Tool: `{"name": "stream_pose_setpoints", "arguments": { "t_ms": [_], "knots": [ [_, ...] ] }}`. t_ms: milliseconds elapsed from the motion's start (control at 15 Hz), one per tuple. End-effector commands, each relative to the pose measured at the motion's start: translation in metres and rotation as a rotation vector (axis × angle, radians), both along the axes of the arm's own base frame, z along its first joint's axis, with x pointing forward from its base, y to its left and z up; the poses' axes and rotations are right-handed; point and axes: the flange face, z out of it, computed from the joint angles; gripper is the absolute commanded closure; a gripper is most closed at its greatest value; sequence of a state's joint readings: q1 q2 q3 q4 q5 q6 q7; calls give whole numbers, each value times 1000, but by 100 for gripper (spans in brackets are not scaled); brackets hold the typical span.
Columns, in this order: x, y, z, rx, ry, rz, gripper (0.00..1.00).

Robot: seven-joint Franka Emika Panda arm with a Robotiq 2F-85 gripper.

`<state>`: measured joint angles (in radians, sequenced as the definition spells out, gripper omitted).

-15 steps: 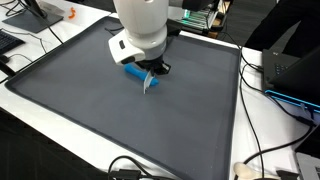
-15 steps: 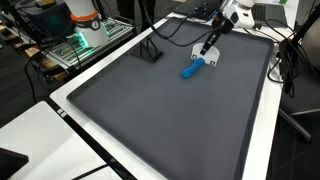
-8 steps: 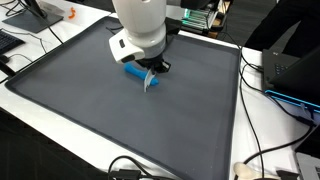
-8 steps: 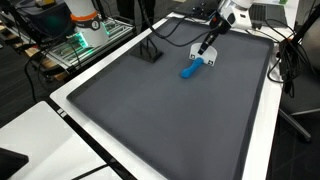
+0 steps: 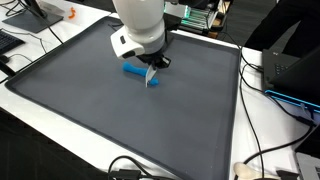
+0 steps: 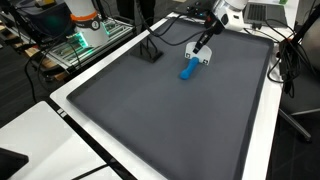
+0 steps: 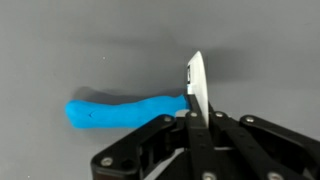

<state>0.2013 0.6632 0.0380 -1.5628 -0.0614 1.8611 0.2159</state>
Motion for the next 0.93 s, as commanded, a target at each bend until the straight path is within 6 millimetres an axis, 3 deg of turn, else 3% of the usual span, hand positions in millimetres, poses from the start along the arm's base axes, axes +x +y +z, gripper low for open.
{"name": "stream_pose_setpoints", "arguments": {
  "t_ms": [0, 533, 867],
  "knots": [
    [-12, -10, 6, 34, 11, -14, 99],
    [-3, -26, 46, 51, -59, -39, 99],
    [4, -39, 51, 53, -79, -59, 99]
  ]
}}
